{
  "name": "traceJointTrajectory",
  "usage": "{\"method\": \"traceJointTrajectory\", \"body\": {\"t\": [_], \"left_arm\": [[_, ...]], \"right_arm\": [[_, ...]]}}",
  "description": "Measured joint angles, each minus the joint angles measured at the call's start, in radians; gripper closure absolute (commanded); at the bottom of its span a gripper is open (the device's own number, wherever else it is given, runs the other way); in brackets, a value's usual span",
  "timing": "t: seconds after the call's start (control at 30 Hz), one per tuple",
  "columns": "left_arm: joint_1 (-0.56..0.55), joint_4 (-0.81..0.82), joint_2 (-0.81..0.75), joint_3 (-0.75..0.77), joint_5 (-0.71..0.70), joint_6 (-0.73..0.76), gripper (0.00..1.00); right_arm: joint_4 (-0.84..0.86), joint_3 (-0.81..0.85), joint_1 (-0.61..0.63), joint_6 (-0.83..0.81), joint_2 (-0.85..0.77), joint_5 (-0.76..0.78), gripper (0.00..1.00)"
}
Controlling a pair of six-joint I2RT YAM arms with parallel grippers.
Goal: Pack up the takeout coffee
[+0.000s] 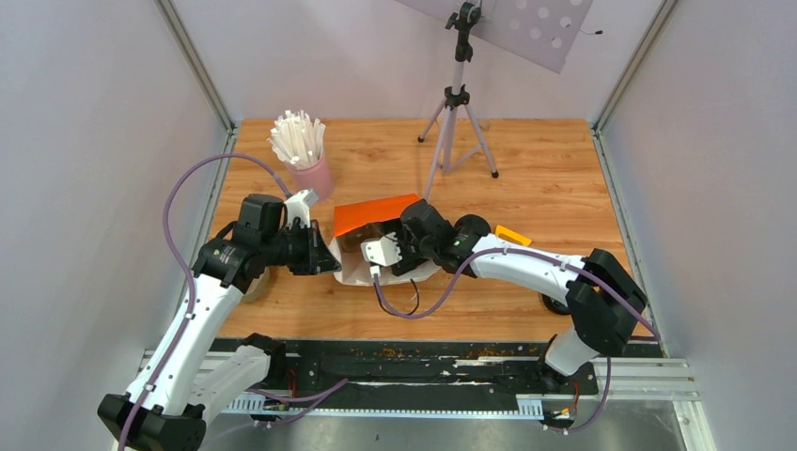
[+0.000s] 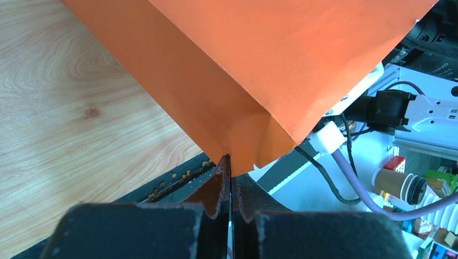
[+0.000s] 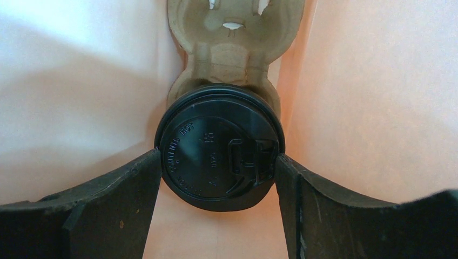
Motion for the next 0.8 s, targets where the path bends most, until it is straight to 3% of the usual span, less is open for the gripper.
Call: {"method": "traceJointTrajectory", "body": {"t": [0.8], "left_arm": [[0.0, 0.0, 0.014, 0.0, 0.0, 0.006, 0.96]], "right_arm": [[-0.009, 0.022, -0.018, 0.015, 0.027, -0.006, 0.16]]}}
